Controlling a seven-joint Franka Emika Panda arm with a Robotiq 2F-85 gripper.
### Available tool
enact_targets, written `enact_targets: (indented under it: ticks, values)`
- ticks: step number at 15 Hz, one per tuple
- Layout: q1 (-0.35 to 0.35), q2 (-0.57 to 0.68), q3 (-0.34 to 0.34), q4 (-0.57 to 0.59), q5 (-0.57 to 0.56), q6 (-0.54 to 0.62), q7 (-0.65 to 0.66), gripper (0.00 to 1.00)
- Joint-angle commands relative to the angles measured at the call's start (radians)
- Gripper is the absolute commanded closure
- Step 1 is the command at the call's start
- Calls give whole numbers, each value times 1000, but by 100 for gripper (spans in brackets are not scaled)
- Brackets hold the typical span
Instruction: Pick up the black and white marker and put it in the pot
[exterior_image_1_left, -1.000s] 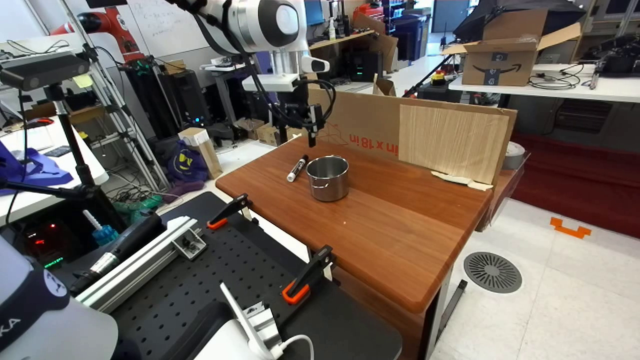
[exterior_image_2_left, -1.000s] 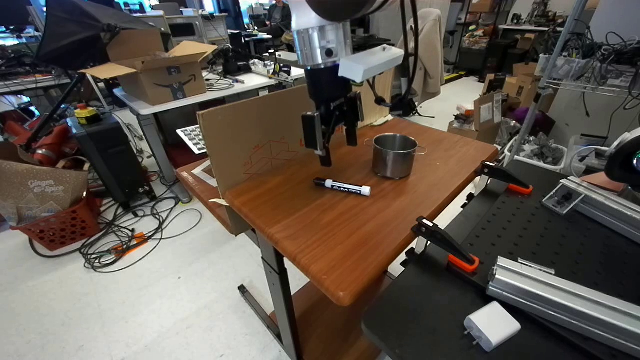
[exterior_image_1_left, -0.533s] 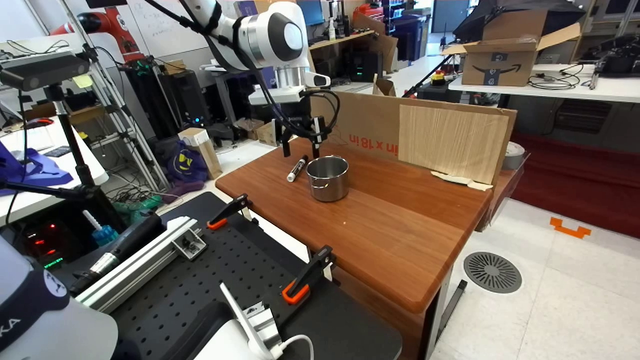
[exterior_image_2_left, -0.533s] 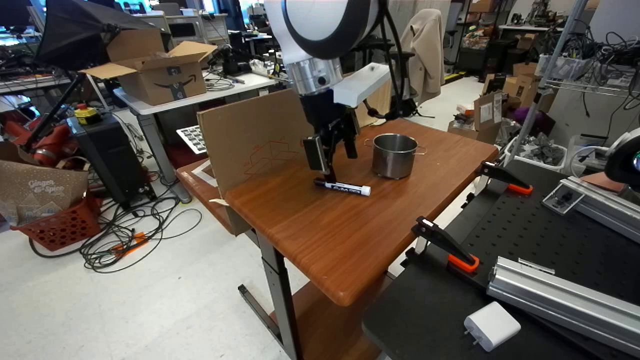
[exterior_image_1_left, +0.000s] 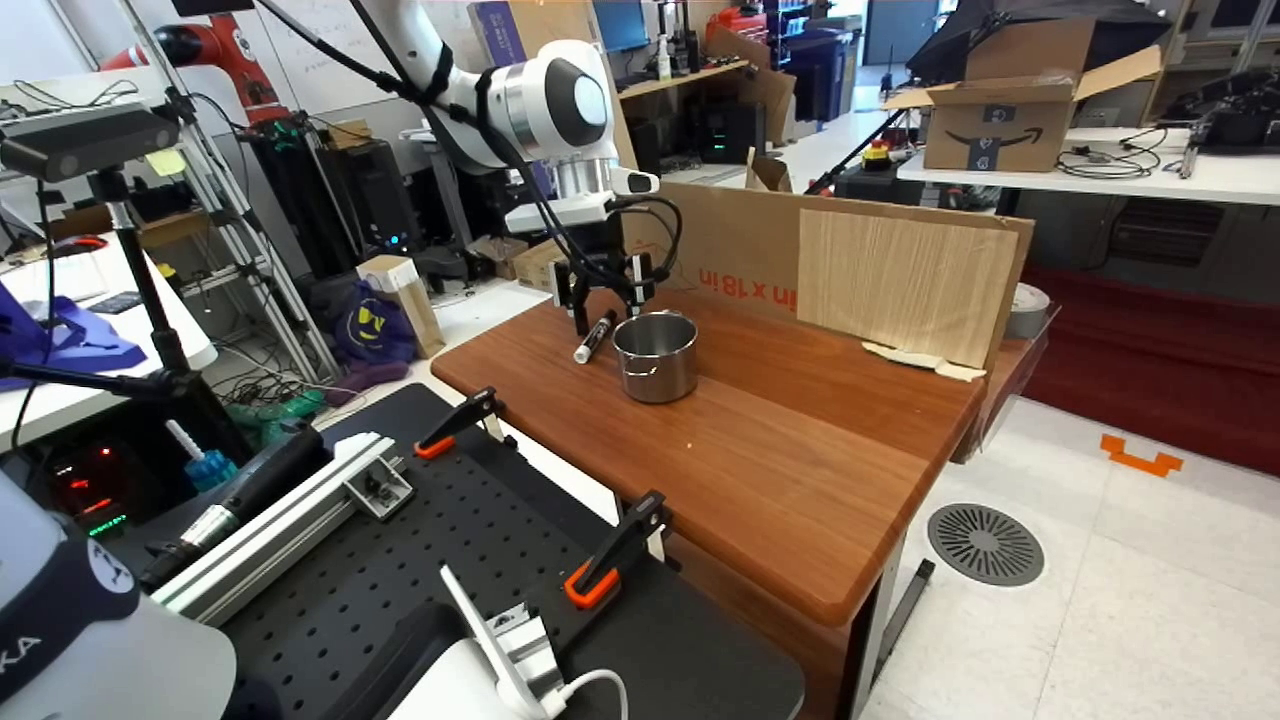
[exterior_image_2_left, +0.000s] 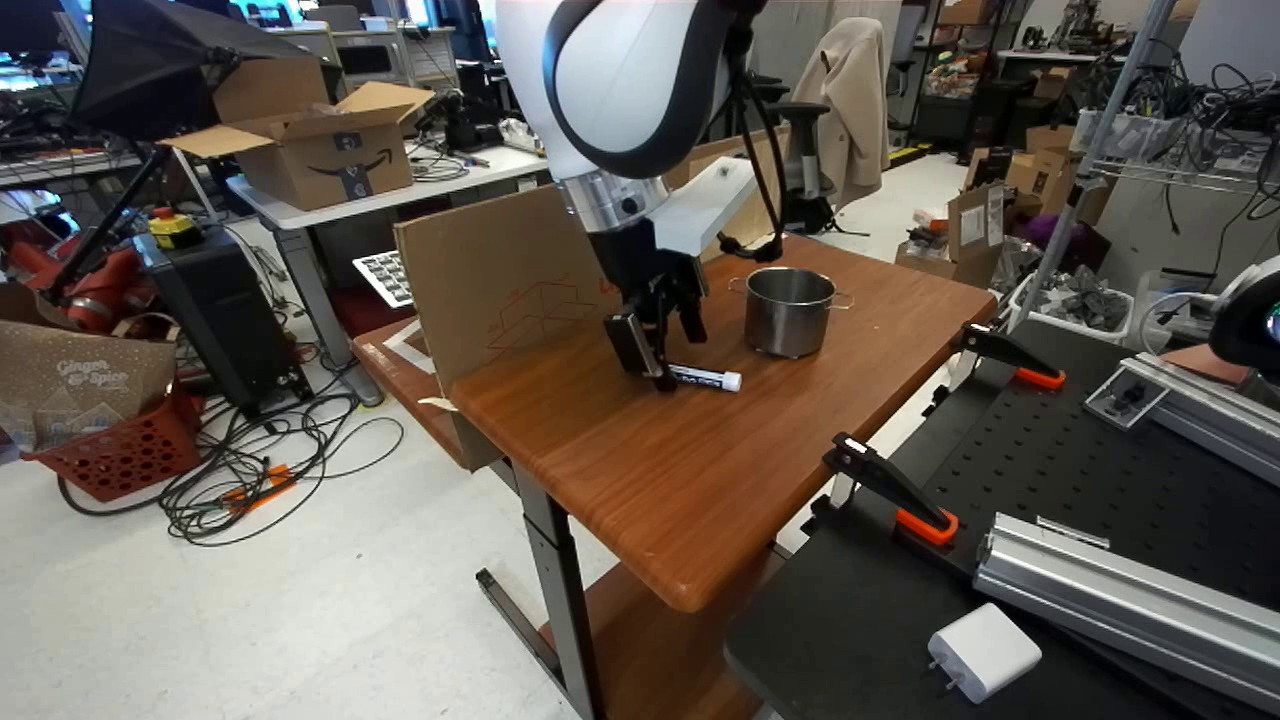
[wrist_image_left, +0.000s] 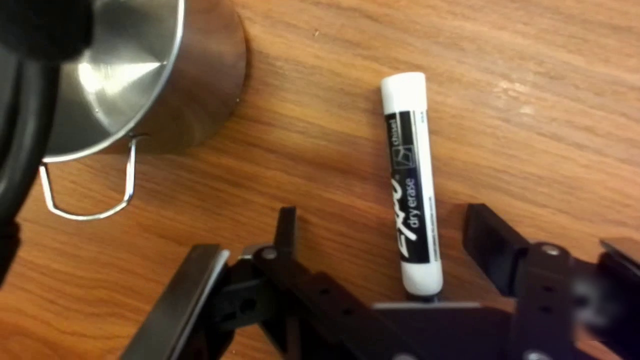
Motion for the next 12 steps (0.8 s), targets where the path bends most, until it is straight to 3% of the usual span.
enact_targets:
  ticks: [1,8,12]
  values:
    - [21,25,-16,55,-22,-58,9,48]
    - [17,42,-11,96,-16,-108,0,99]
    - [6,29,-7,99,-4,-114,-5,95]
